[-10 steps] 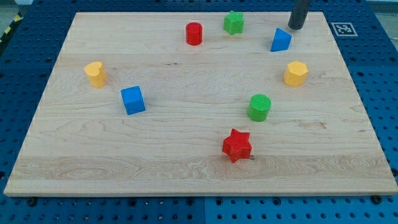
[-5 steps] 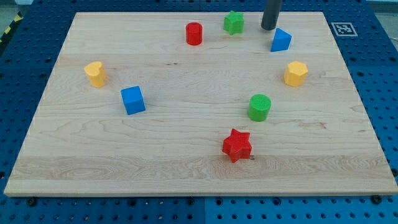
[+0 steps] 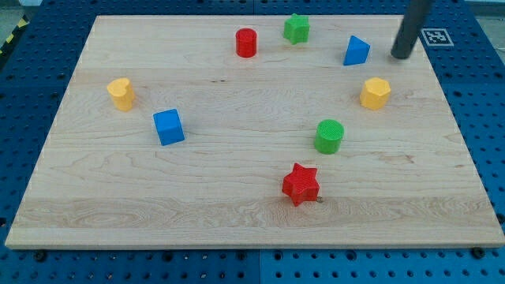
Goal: Move the yellow hexagon bottom right to the red circle
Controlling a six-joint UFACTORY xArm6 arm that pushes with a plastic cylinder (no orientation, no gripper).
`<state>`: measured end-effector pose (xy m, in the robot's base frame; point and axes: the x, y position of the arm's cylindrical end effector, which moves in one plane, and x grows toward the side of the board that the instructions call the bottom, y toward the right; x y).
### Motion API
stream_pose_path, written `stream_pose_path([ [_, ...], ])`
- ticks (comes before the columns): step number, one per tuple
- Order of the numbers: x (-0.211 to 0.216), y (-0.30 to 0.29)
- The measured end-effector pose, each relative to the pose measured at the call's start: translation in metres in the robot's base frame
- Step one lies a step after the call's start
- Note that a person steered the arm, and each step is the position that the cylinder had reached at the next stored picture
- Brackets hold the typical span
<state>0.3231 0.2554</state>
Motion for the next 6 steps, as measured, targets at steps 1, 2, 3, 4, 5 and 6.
stream_pose_path([
  [1, 0.033, 0.007],
  [2, 0.049, 0.006],
  [3, 0.103, -0.007],
  [4, 0.103, -0.007],
  [5, 0.084, -0.042],
  [6, 0.08, -0.048],
])
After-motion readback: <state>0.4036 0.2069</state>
